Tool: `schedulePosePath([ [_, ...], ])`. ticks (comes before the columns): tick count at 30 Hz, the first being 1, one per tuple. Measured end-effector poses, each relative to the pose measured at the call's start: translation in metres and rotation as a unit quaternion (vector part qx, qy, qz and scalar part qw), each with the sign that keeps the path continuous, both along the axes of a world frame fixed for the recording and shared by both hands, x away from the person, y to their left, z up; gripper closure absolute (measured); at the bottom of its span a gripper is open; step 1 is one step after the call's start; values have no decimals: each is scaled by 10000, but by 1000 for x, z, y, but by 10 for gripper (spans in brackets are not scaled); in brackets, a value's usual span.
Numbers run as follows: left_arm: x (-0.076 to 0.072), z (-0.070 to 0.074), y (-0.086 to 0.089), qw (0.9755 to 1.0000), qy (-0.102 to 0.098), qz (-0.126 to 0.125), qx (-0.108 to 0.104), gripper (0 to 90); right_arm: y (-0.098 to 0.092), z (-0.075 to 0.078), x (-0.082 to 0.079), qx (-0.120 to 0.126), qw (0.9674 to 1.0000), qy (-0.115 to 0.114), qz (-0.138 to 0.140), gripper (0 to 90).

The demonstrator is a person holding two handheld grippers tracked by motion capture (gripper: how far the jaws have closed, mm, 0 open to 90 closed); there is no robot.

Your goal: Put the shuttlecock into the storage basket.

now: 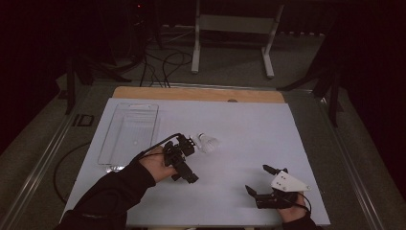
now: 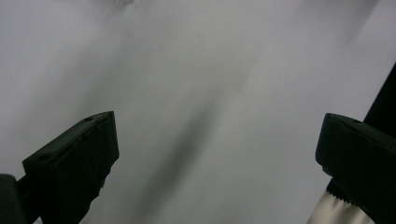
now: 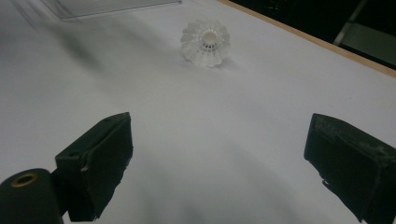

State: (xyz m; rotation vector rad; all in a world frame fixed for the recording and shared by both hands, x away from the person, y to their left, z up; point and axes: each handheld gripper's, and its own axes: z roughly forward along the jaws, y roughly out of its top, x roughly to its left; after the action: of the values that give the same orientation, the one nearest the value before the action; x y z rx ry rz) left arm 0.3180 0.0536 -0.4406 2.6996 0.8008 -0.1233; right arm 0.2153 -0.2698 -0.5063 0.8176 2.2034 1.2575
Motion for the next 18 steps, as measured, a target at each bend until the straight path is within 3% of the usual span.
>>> schedulePosePath([
  [5, 11, -6, -8, 9997, 68, 177, 130, 0, 0, 0, 0, -12, 10000, 1, 0, 82],
  [9, 19, -8, -12, 9996, 187, 205, 94, 0, 0, 0, 0, -1, 10000, 19, 8, 82],
  [13, 27, -9, -17, 9992, 96, 338, 183, 0, 0, -1, 0, 5, 10000, 26, 10, 82],
  [18, 36, -9, -22, 9983, 66, 576, 90, 0, 0, -1, 1, 3, 10000, 22, 15, 82],
])
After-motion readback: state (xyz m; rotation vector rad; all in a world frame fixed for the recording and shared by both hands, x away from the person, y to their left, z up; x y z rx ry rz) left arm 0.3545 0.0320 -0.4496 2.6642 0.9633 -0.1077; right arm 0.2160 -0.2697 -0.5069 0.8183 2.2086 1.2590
